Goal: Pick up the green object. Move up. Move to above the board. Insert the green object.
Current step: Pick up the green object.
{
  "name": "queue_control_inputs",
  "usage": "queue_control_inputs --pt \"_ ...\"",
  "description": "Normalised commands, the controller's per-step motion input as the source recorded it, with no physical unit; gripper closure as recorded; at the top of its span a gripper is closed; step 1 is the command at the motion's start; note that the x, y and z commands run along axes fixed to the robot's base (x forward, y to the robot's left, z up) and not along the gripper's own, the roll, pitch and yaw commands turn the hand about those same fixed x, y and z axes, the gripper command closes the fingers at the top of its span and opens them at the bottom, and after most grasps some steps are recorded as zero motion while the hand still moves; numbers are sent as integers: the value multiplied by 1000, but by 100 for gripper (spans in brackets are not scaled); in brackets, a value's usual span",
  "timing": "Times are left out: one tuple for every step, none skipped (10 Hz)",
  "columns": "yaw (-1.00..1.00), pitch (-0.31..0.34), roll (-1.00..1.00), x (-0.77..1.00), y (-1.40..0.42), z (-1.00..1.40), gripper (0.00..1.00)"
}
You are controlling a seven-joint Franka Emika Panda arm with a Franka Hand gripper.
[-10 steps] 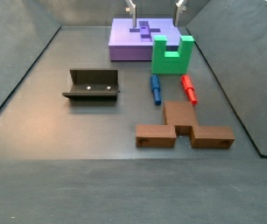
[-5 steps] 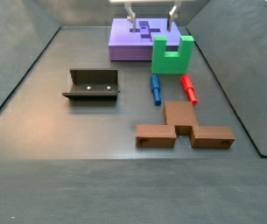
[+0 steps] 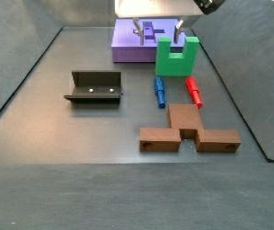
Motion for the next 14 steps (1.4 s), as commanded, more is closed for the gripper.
queue_control_inputs --pt "0 -14 0 -151 0 -277 0" --pt "0 -1 4 -60 0 -226 0" --pt "0 0 44 0 0 -117 0" --pt "0 0 56 0 0 -83 0" --pt "0 0 27 0 0 -26 0" --pt "0 0 0 0 0 0 0" --pt "0 0 0 0 0 0 100" --pt "0 0 0 0 0 0 100" --pt "0 0 0 0 0 0 100" --pt "0 0 0 0 0 0 100" --pt "0 0 0 0 0 0 100" --pt "0 0 0 0 0 0 100" --pt "0 0 0 0 0 0 100" --pt "0 0 0 0 0 0 100"
